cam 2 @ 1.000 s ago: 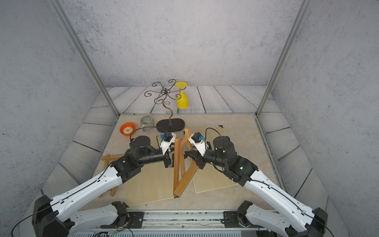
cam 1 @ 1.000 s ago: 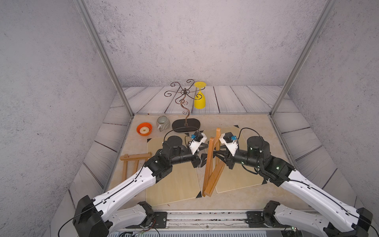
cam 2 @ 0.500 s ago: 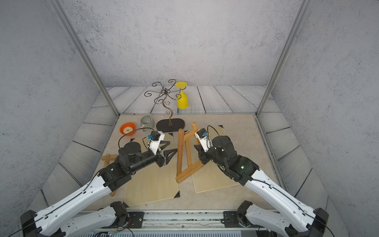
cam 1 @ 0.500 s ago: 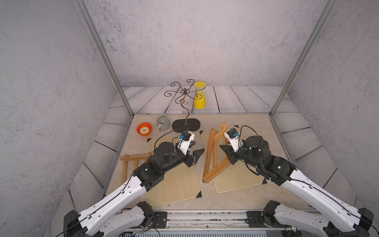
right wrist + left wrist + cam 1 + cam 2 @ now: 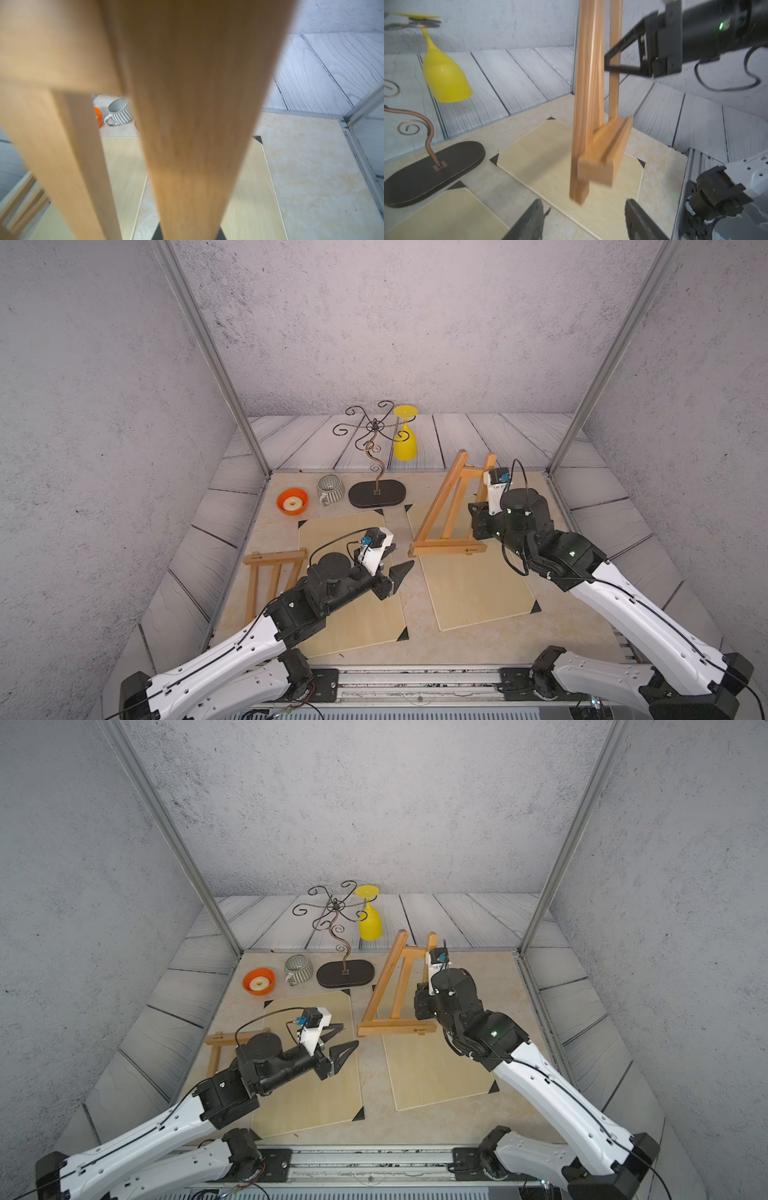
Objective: Assemble the easel
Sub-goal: Unfold the easel.
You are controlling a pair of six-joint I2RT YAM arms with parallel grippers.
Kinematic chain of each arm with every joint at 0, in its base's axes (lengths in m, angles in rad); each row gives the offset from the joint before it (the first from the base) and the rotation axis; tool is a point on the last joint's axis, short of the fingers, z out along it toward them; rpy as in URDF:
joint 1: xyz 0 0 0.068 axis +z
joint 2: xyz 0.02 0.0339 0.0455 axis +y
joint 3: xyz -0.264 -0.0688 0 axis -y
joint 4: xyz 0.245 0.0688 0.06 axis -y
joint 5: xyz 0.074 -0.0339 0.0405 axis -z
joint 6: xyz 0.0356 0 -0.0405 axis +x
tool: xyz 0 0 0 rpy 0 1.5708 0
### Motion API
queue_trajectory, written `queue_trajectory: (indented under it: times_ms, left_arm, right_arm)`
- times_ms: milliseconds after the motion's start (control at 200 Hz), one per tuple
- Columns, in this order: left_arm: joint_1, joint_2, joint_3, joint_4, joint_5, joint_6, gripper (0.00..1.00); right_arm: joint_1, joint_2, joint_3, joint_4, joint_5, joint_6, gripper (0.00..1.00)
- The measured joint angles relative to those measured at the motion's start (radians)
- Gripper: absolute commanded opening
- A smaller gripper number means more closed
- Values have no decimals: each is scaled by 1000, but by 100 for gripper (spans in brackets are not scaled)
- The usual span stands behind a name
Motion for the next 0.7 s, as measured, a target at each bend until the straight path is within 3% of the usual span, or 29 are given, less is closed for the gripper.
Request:
queue_trajectory:
  times_ms: [135, 430, 701]
  left_arm:
    - [0, 11, -63, 77, -3, -6, 64]
    - [-2, 208, -75, 359, 55, -51, 63]
    - [-5, 282, -75, 584, 183, -70, 63]
  right_arm:
    - [-86, -3, 16, -39, -54, 96, 0]
    - [-166, -31, 16, -95, -254, 249, 0]
    - [-226, -80, 15, -73, -385, 366, 0]
